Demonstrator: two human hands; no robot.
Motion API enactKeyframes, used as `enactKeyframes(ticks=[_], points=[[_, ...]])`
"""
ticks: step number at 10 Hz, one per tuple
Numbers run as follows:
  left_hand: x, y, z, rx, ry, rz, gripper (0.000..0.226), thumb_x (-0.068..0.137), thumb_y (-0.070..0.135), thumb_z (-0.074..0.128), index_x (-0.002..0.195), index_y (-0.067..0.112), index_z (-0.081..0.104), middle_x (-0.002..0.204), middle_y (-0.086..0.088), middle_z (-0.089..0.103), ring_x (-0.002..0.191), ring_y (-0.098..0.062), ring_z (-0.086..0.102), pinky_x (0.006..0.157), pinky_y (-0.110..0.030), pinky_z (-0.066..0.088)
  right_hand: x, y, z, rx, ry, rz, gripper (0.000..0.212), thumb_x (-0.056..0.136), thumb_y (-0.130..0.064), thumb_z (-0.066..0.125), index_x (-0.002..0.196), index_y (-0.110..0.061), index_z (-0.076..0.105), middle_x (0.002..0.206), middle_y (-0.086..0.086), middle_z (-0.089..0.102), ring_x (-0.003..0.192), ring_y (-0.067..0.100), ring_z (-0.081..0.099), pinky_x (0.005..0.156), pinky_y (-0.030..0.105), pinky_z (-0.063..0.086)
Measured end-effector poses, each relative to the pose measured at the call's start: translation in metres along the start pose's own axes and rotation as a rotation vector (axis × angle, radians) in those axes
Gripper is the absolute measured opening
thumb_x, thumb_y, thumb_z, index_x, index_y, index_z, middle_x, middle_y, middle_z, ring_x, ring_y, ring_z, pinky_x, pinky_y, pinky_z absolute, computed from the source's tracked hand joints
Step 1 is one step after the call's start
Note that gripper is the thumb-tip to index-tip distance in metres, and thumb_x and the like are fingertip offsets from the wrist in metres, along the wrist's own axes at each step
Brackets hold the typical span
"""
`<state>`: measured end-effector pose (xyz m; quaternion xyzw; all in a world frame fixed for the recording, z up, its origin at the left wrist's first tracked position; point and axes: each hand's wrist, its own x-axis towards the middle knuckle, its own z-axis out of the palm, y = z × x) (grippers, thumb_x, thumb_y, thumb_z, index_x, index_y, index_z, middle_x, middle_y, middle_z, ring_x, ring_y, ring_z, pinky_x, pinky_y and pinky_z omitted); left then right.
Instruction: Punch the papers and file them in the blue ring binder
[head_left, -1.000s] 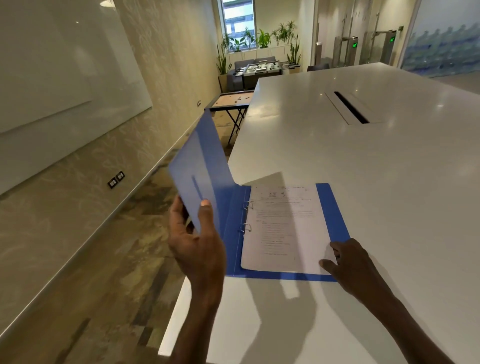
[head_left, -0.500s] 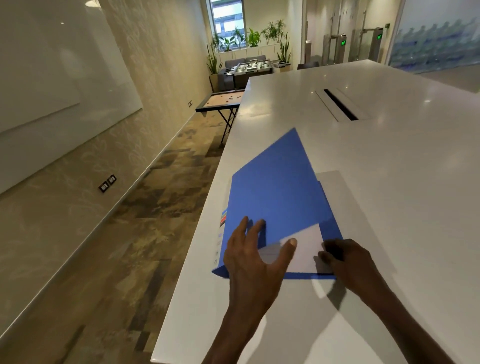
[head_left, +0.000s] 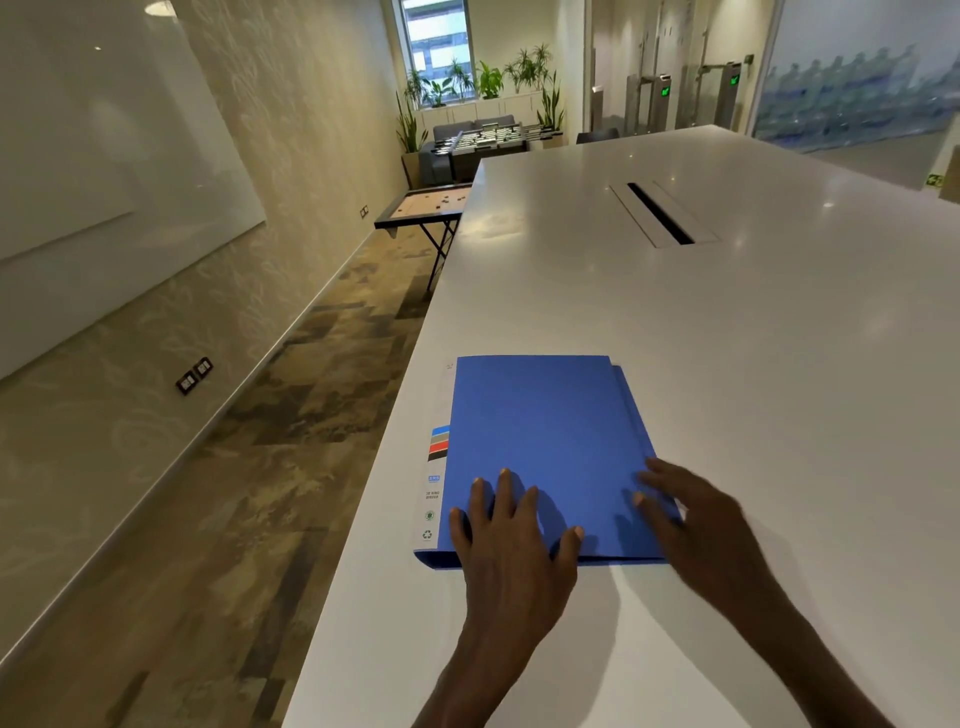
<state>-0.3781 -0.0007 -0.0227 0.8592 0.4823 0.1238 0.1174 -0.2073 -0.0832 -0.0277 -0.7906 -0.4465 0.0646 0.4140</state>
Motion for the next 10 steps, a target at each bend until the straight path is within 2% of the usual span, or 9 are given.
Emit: enactKeyframes(ticks=[1,2,3,5,6,7,8,9,10], points=[[0.003,-0.001,0.01,0.172,0.052,0.019,0.063,0.065,0.069,0.061,0.112,0.027,0.071,0.13,-0.003,0.065,0.122,-0.034,0.059,0.094,-0.056,0.047,-0.006,0.009,0.02,-0.222,-0.194,-0.064,0.048,0.092,-0.031,0.062,0.134,-0.01,0.055,0.146,0.005,0.047,0.137,0.021,0.043,0.11,0.028,0.03],[0.003,-0.003,0.014,0.246,0.038,0.03,0.064,0.058,0.069,0.072,0.106,0.027,0.074,0.124,-0.004,0.068,0.117,-0.034,0.063,0.091,-0.055,0.05,-0.01,0.016,0.035,-0.333,-0.203,-0.077,0.056,0.092,-0.04,0.055,0.139,-0.009,0.05,0.148,0.007,0.044,0.14,0.023,0.038,0.112,0.034,0.031],[0.005,-0.002,0.018,0.289,0.024,0.025,0.063,0.057,0.068,0.073,0.104,0.026,0.075,0.121,-0.006,0.069,0.114,-0.036,0.064,0.089,-0.056,0.05,-0.009,0.02,0.043,-0.394,-0.158,-0.074,0.054,0.089,-0.034,0.065,0.132,-0.004,0.056,0.14,0.013,0.053,0.133,0.03,0.047,0.106,0.041,0.04],[0.011,-0.003,0.021,0.29,0.017,0.047,0.065,0.052,0.068,0.078,0.098,0.023,0.077,0.113,-0.007,0.073,0.106,-0.036,0.068,0.084,-0.058,0.052,-0.01,0.012,0.049,-0.507,-0.141,-0.068,0.05,0.076,-0.037,0.06,0.109,-0.001,0.071,0.115,0.016,0.07,0.106,0.033,0.068,0.083,0.042,0.056],[0.015,-0.007,0.019,0.251,0.026,0.06,0.06,0.061,0.064,0.064,0.1,0.021,0.077,0.115,-0.007,0.072,0.107,-0.033,0.068,0.088,-0.055,0.051,-0.011,0.012,0.048,-0.517,-0.14,-0.069,0.05,0.076,-0.037,0.06,0.109,-0.001,0.071,0.114,0.015,0.07,0.106,0.031,0.068,0.081,0.041,0.056],[0.02,-0.005,0.014,0.117,0.0,0.105,0.064,0.088,0.056,0.047,0.137,0.016,0.054,0.151,-0.008,0.044,0.142,-0.033,0.036,0.115,-0.052,0.024,-0.012,0.005,0.043,-0.479,-0.133,-0.059,0.053,0.087,-0.039,0.052,0.124,-0.004,0.063,0.132,0.013,0.061,0.123,0.029,0.058,0.096,0.039,0.049],[0.034,-0.003,0.007,-0.054,-0.057,0.088,0.066,0.1,0.049,0.037,0.155,0.016,0.018,0.164,-0.003,0.007,0.152,-0.022,-0.001,0.121,-0.038,-0.003,-0.007,0.0,0.036,-0.408,-0.177,-0.053,0.059,0.098,-0.046,0.04,0.145,-0.01,0.04,0.154,0.007,0.036,0.144,0.021,0.031,0.115,0.03,0.027],[0.051,0.002,0.002,-0.218,-0.003,0.117,0.067,0.101,0.043,0.038,0.155,0.015,0.01,0.164,-0.003,-0.002,0.151,-0.021,-0.008,0.119,-0.033,-0.006,0.004,-0.004,0.03,-0.386,-0.121,-0.067,0.086,0.088,-0.067,0.014,0.15,-0.01,0.029,0.157,0.008,0.027,0.147,0.02,0.023,0.116,0.026,0.016],[0.066,0.004,-0.001,-0.244,0.058,0.148,0.071,0.101,0.042,0.037,0.155,0.012,0.002,0.164,-0.004,-0.009,0.15,-0.02,-0.013,0.116,-0.03,-0.011,0.014,-0.011,0.023,-0.382,-0.085,-0.08,0.106,0.077,-0.078,-0.012,0.152,-0.01,0.02,0.16,0.007,0.019,0.148,0.02,0.017,0.116,0.027,0.011]])
